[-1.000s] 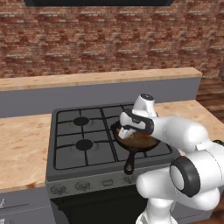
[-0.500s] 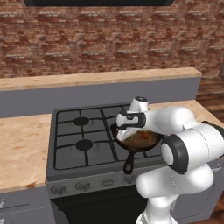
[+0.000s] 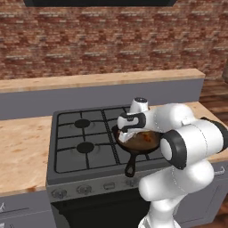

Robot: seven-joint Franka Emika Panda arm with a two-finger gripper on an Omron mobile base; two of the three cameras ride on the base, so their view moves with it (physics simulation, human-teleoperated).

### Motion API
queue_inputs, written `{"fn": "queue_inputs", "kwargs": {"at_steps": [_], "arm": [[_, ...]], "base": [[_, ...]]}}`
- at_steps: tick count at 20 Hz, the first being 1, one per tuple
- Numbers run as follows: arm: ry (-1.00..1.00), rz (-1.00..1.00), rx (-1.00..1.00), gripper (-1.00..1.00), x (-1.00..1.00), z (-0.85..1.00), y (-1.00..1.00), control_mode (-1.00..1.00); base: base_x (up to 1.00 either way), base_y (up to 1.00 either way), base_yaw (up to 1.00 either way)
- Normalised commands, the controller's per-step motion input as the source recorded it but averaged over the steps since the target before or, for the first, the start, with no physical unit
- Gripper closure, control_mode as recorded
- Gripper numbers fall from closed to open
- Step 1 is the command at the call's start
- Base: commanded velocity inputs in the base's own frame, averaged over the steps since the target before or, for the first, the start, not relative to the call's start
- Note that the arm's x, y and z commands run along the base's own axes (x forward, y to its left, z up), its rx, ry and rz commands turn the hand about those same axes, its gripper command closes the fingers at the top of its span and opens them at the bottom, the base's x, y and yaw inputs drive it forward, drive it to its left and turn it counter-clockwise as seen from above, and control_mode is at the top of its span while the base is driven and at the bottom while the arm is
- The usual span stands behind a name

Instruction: Take the chicken drumsticks from the pan and place one on each plate on the dining counter.

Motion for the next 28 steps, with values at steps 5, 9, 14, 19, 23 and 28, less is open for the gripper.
{"fn": "queue_inputs", "kwargs": {"at_steps": [5,9,14,19,23,28], "arm": [[-0.01,0.00,0.00,1.00,0.00,-0.15,0.17,-1.00],[-0.12,0.00,0.00,1.00,-0.29,0.73,0.02,-1.00],[-0.16,0.00,0.00,1.00,-0.47,1.00,0.00,-1.00],[-0.09,0.00,0.00,1.00,-0.68,1.00,-0.02,-1.00],[-0.02,0.00,0.00,1.00,-0.92,1.00,-0.05,-1.00],[0.00,-0.18,0.00,1.00,-0.89,0.84,-0.13,-1.00]], "base": [[0.00,0.00,0.00],[0.00,0.00,0.00],[0.00,0.00,0.00],[0.00,0.00,0.00],[0.00,0.00,0.00],[0.00,0.00,0.00]]}}
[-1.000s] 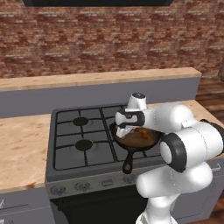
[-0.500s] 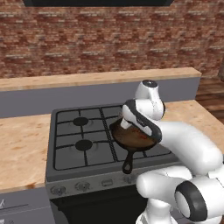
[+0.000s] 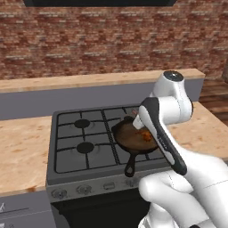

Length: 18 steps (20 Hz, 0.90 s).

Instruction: Take the chicken drumsticks from the pan and place one on each plate on the dining counter.

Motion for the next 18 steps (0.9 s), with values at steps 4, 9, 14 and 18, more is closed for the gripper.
{"fn": "queue_inputs", "kwargs": {"at_steps": [4,9,14,18], "arm": [[-0.01,-0.19,0.00,1.00,-0.66,0.40,-0.06,-1.00],[0.00,-0.13,0.00,1.00,-0.50,0.31,0.00,-1.00],[-0.01,-0.07,0.00,1.00,-0.25,0.24,0.00,1.00],[0.00,0.00,0.00,1.00,0.00,0.00,0.00,1.00]], "base": [[0.00,0.00,0.00],[0.00,0.00,0.00],[-0.19,-0.01,-0.04],[-0.53,-0.37,-0.06]]}}
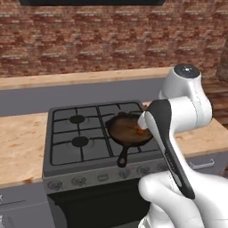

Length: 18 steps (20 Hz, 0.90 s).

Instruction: Take the chicken drumsticks from the pan and place one on each plate on the dining counter.

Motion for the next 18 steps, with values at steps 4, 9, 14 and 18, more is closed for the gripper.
{"fn": "queue_inputs", "kwargs": {"at_steps": [4,9,14,18], "arm": [[0.00,0.00,0.00,1.00,0.00,0.00,0.00,1.00],[0.00,0.00,0.00,1.00,0.00,0.00,0.00,1.00],[0.00,0.00,0.00,1.00,0.00,0.00,0.00,1.00],[0.00,0.00,0.00,1.00,0.00,0.00,0.00,1.00]], "base": [[-0.65,-0.92,0.00],[-0.45,-1.00,0.00],[-0.19,-1.00,0.00],[-0.01,-1.00,0.00]]}}
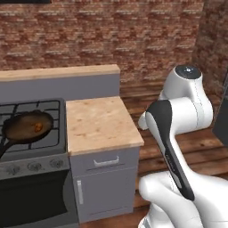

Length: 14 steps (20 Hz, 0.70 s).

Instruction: Take the chicken drumsticks from the pan and place one on each plate on the dining counter.

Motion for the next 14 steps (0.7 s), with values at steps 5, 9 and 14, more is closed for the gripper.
{"fn": "queue_inputs", "kwargs": {"at_steps": [5,9,14], "arm": [[0.00,0.00,0.00,1.00,0.00,0.00,0.00,1.00],[0.00,0.00,0.00,1.00,0.00,0.00,0.00,1.00],[0.00,0.00,0.00,1.00,0.00,0.00,0.00,1.00]], "base": [[0.00,-1.00,0.05],[0.13,-1.00,0.23],[0.51,-1.00,0.40]]}}
